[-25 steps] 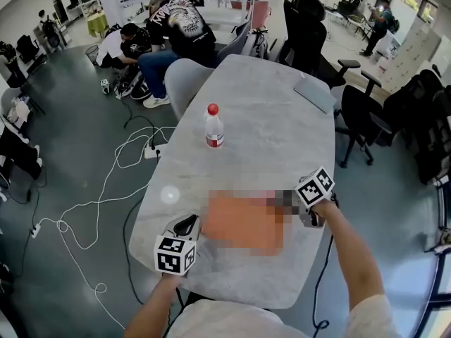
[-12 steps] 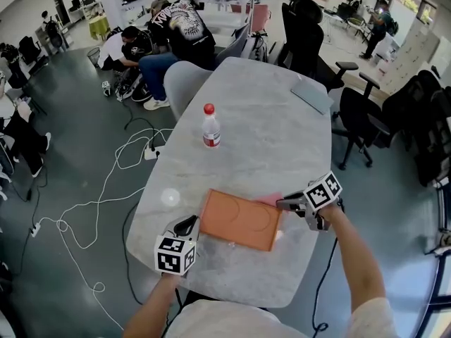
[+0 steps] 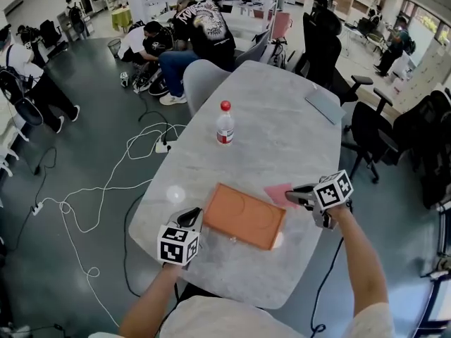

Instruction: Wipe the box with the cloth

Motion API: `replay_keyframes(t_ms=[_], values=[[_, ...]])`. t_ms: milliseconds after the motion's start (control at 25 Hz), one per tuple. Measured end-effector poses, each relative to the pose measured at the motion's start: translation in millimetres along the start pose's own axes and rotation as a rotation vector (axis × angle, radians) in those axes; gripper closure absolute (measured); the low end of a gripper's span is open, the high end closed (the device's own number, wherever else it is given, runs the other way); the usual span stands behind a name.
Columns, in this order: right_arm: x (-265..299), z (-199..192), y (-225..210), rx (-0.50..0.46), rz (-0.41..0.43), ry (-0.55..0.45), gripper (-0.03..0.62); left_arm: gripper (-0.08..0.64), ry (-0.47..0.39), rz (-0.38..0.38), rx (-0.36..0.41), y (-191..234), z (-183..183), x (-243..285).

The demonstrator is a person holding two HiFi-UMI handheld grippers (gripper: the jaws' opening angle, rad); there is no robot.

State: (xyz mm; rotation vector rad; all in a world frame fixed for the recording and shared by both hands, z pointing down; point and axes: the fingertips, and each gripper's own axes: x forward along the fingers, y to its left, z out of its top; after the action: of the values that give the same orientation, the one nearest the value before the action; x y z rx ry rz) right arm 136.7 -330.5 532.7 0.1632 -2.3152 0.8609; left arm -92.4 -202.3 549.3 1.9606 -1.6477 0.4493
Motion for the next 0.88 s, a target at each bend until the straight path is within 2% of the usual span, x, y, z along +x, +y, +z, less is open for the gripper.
replay_keyframes(t_ms=[320,560,880], values=[[5.7,42.9,20.8,-0.136,0.006,-0.020,0.577,0.534,-0.024,0.047,-0.029,2.8,-3.6,-14.4],[37.6,71.4,38.8,-0.228,0.012,-0.001,0.577,0.534,-0.047,0.076,-0.066,19.4,-6.6,-27.6],[90.0,104.2,65.1,-0.318,0.002,0.051,0.577,0.534,-0.037,0.075,-0.082,49.6,-19.1,-37.1]])
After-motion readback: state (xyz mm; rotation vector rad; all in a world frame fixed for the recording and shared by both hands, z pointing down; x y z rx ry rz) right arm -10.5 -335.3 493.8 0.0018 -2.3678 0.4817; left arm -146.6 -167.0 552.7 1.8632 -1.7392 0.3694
